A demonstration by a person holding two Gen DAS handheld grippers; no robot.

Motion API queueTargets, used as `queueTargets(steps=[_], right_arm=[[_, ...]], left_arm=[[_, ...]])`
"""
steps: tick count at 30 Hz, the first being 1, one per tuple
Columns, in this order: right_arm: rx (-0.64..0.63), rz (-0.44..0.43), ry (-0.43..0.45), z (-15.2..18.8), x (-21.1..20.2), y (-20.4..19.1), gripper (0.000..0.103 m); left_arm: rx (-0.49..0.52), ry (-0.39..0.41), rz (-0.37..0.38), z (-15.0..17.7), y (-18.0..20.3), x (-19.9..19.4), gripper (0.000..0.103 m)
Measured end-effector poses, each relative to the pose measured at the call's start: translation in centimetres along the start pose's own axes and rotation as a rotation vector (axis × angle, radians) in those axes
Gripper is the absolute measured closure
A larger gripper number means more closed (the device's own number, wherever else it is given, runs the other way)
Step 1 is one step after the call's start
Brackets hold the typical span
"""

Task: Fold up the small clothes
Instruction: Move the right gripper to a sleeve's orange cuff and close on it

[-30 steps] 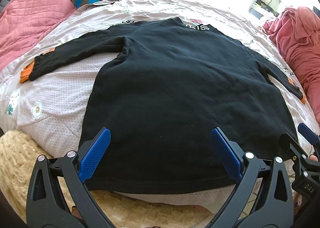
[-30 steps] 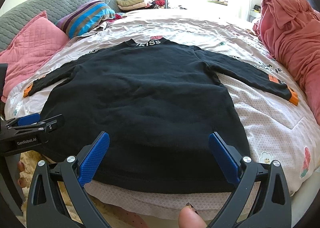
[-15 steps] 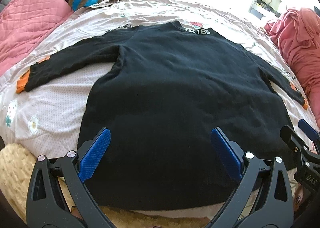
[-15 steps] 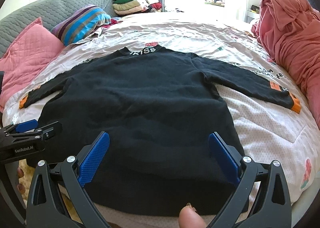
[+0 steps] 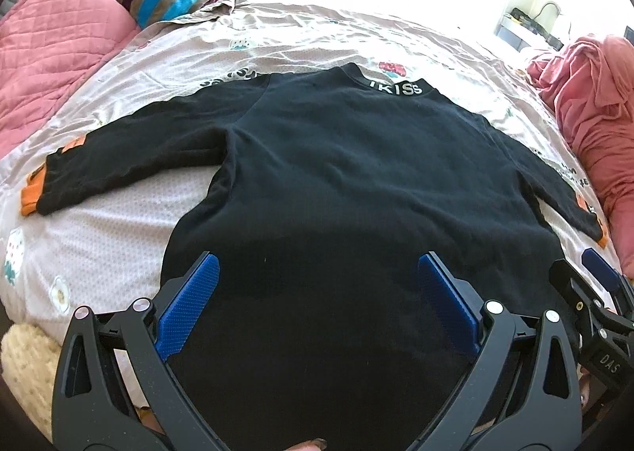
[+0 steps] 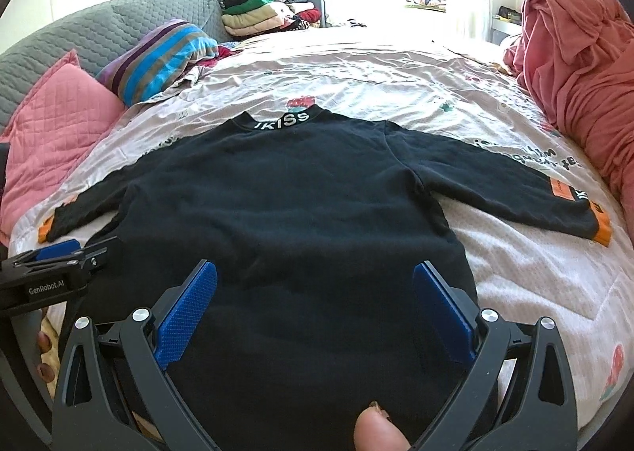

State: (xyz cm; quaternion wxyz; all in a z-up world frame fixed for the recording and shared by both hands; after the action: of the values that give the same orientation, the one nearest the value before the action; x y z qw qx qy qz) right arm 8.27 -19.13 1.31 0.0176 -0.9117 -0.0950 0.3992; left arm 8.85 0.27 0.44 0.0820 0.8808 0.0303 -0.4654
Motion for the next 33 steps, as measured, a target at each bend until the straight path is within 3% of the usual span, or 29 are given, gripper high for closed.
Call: queueTargets(steps=[15, 33], right_arm=[[0.082, 0.046, 0.013, -4.1, 2.6, 3.5, 0.004], [0.284, 0.217, 0.013, -5.9, 5.5, 13.9, 0.004]], left_arm=[[0.017, -0.01, 0.022, -4.1, 1.4, 2.5, 0.009], [0.061, -0.065, 0.09, -6.5, 4.5, 6.2, 0.009]])
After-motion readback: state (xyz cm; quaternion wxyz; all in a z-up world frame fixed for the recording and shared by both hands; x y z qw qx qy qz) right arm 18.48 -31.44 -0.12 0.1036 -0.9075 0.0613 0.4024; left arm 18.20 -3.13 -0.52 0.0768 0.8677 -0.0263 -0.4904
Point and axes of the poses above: each gripper's, at about its wrist camera, not at the fingertips, and x roughly the way its jaws point, y to its right, z to its underside, the point moved 2 cm from there along x, roughly the way its jaws point, and after that the axes turned 2 degrees about -y, right-handed, at the moved point
